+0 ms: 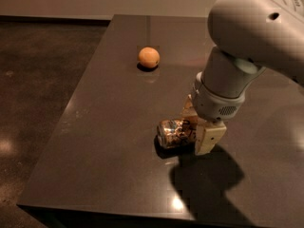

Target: Place orange can upright

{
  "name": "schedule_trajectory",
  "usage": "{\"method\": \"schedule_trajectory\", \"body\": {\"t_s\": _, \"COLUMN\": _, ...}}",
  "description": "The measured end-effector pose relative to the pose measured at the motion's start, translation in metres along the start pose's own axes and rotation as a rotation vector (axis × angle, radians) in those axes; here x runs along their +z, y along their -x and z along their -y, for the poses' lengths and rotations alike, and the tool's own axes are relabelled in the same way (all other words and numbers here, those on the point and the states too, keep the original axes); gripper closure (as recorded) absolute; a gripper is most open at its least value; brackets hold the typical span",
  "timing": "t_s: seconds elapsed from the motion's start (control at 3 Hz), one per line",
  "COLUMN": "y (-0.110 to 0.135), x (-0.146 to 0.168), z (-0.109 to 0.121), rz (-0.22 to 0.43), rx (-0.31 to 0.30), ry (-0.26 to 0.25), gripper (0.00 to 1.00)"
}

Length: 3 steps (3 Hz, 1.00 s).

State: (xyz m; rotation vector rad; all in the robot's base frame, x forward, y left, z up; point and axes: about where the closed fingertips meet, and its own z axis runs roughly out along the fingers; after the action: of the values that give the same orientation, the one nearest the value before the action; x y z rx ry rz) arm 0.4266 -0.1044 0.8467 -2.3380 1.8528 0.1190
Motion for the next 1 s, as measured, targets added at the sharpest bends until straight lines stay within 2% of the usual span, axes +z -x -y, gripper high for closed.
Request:
{"method": "schedule_trajectory", "body": {"t_s": 0.67, "y": 0.004, "x": -0.007, "z": 0.000, "rz": -0.064, "rx": -0.053, "ry": -0.044, "gripper": 0.85}}
{"method": "schedule_trajectory", "body": {"t_s": 1.0, "y": 0.002, "x": -0.021, "z": 0.010, "rz": -0.112, "rx": -0.111, "ry": -0.102, "gripper": 1.00}}
